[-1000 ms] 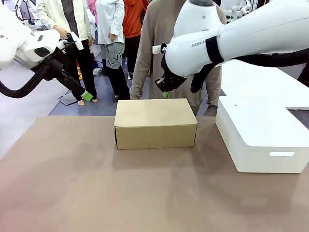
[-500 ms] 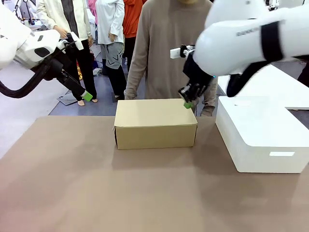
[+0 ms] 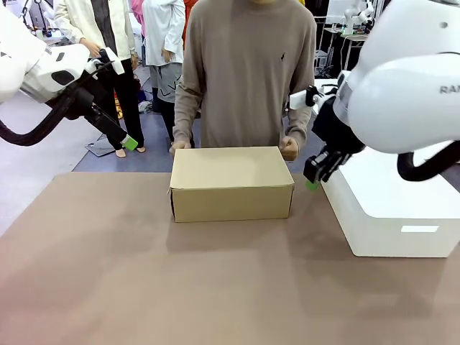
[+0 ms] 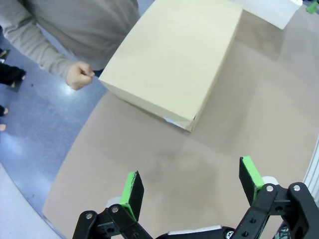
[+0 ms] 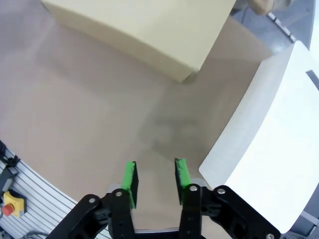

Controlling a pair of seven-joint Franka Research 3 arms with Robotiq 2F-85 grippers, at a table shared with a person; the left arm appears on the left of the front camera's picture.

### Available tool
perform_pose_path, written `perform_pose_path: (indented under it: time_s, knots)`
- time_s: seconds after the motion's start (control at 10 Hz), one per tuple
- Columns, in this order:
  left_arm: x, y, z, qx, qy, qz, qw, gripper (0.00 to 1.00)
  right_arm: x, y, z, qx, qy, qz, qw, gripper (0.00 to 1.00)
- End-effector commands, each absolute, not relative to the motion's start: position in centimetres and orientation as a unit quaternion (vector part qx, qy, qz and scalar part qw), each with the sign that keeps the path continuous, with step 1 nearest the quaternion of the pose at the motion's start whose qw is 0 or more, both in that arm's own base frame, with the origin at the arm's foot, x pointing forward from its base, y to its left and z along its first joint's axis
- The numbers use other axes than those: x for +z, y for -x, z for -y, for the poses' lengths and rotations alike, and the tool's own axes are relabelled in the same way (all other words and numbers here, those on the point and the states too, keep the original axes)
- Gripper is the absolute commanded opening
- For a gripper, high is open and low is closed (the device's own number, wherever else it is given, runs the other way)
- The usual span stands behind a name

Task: Pack the shoes into the box.
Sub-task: Press down on the lid of the Shoes Box.

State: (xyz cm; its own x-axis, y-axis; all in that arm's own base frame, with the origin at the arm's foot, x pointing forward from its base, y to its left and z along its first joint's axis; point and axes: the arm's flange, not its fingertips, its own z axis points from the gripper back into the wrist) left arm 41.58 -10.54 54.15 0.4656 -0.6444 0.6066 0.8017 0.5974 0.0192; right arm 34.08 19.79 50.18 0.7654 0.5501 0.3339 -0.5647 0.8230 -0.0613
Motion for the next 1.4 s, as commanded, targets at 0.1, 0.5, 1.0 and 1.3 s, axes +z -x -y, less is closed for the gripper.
perform_pose_path:
  time_s: [0.1, 0.5, 1.0, 1.3]
  knots:
    - [54.37, -41.67, 10.47, -0.423, 0.13, 0.289, 0.849, 1.0, 49.32, -32.74, -18.55, 0.309, -0.039, 0.161, 0.936, 1.0]
    - [54.37, -41.67, 10.47, -0.423, 0.13, 0.289, 0.849, 1.0, 48.84, -32.98, -19.37, 0.324, -0.056, 0.153, 0.932, 1.0]
    - [54.37, -41.67, 10.47, -0.423, 0.13, 0.289, 0.849, 1.0, 49.13, -32.66, -19.2, 0.305, -0.026, 0.155, 0.939, 1.0]
    - [54.37, -41.67, 10.47, -0.423, 0.13, 0.289, 0.849, 1.0, 49.13, -32.66, -19.2, 0.305, -0.026, 0.155, 0.939, 1.0]
